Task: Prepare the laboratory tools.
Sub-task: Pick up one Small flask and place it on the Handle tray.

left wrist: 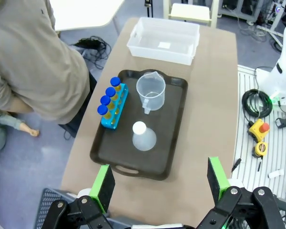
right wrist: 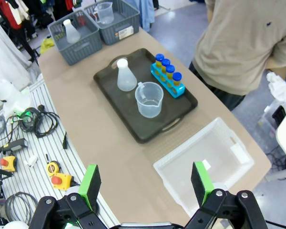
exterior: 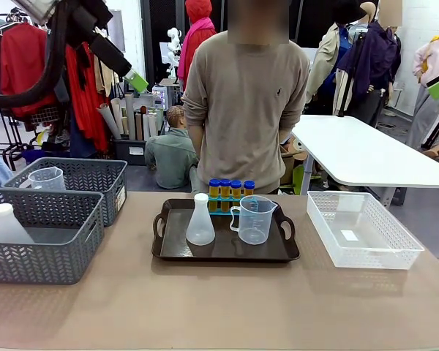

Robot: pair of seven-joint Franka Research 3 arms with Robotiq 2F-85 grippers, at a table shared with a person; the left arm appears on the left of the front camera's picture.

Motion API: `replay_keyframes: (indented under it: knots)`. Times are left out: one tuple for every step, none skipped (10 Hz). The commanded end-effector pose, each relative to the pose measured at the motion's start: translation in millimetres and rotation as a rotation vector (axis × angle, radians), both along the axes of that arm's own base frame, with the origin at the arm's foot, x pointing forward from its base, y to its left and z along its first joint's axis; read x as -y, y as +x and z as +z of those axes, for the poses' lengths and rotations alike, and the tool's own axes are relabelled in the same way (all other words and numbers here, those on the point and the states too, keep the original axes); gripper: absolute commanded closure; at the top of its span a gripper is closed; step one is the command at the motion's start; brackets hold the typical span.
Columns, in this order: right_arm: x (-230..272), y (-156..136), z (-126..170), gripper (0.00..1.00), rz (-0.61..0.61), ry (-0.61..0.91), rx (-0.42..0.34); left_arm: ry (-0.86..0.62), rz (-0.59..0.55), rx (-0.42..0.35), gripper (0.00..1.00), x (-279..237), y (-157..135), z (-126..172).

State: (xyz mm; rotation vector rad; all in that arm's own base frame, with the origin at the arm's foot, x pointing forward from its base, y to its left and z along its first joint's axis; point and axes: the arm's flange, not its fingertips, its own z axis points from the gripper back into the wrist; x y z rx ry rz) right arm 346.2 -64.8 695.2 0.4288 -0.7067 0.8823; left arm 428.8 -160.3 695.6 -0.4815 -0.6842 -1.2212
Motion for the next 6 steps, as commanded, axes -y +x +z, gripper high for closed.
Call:
replay_keyframes:
  knots:
    - [-0.3, 0.7, 1.3, 0.00, 0.026, 0.026, 0.018, -0.006, 0.001, 0.001, 0.00, -2.4, 0.6, 1.3]
    - [-0.3, 0.7, 1.3, 0.00, 0.026, 0.026, 0.018, -0.006, 0.001, 0.001, 0.00, -2.4, 0.6, 1.3]
    - [-0.3, 0.7, 1.3, 0.00, 0.026, 0.026, 0.018, -0.006, 0.001, 0.001, 0.00, -2.4, 0.6, 1.3]
    - [-0.3, 0.7, 1.3, 0.00, 0.026, 0.026, 0.018, -0.006, 0.001, 0.001, 0.00, -2.4, 0.6, 1.3]
    - [-0.3, 0.7, 1.3, 0.00, 0.026, 0.026, 0.018, -0.006, 0.001, 0.001, 0.00, -2.4, 0.6, 1.3]
    - [-0.3, 0.7, 1.3, 0.00, 0.026, 0.026, 0.018, -0.006, 0.001, 0.001, 0.00, -2.4, 0.6, 1.3]
